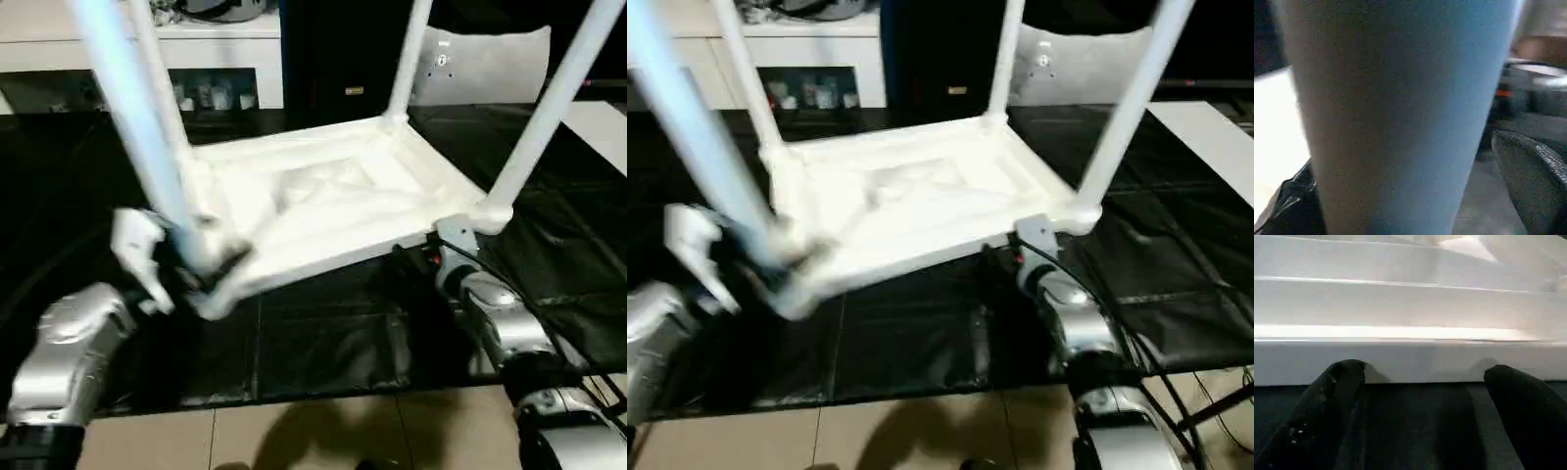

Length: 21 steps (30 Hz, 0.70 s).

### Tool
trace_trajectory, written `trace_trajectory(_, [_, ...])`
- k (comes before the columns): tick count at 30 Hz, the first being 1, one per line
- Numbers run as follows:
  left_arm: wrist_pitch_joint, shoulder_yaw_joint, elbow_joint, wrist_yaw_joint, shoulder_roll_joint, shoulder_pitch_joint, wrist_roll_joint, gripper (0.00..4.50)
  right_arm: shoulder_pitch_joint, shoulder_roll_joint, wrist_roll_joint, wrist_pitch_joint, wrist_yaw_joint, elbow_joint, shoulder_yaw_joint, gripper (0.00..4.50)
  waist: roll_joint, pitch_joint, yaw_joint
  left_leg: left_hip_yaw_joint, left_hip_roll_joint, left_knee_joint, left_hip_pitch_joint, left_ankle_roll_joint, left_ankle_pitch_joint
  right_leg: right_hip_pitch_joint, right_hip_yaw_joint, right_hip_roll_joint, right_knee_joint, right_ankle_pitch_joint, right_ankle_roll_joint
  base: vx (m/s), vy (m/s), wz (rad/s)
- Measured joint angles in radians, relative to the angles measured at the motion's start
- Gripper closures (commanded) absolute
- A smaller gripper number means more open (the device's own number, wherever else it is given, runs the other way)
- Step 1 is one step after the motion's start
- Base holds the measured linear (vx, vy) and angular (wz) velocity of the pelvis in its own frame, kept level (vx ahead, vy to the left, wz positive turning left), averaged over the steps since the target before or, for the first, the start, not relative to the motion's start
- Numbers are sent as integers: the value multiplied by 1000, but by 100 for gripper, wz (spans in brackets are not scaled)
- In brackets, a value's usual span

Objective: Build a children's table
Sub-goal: Rotate table base

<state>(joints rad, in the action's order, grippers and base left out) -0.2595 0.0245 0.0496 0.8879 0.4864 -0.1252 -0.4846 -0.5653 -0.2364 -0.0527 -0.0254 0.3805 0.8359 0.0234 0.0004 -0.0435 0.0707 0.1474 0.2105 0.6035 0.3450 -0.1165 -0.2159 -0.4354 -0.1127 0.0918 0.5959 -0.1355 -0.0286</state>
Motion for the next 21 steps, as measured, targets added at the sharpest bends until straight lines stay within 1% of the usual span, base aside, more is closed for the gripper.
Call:
trace_trajectory(3, [-45, -45, 54, 26, -6, 4, -34, 1, -25, 14, 13, 26, 28, 36, 21, 0, -7, -4, -16, 0, 0, 0, -3, -3, 2, 0, 1, -1, 1, 1, -1, 0, 0, 0])
trace_trajectory(9, [-162, -86, 169, 27, -47, -12, -139, 1, -29, 45, 24, 57, 100, 58, 51, 0, -19, -2, -38, 0, 1, 0, -4, -4, 2, 0, 2, -2, 2, 1, -1, 0, 0, 0])
trace_trajectory(11, [-180, -100, 181, 28, -55, -27, -153, 1, -37, 50, 25, 62, 109, 75, 53, 0, -21, -2, -42, 0, 1, 0, -4, -4, 2, 0, 2, -3, 2, 1, -1, 0, 0, 0])
trace_trajectory(15, [-229, -123, 205, 27, -90, -48, -187, 1, -58, 59, 30, 82, 119, 103, 53, 0, -22, -3, -43, 0, 2, -1, -4, -4, 2, 0, 2, -4, 2, 1, -2, 0, 0, 0])
trace_trajectory(18, [-247, -150, 208, 27, -115, -74, -189, 1, -58, 68, 30, 86, 121, 105, 53, 0, -22, -3, -40, 0, 2, -1, -4, -4, 2, 0, 2, -4, 2, 1, -2, 0, 0, 0])
trace_trajectory(21, [-260, -169, 208, 25, -148, -104, -189, 1, -58, 78, 38, 99, 128, 108, 56, 0, -22, -3, -42, 1, 2, 0, -4, -4, 2, 0, 2, -4, 2, 1, -2, 0, 0, 0])
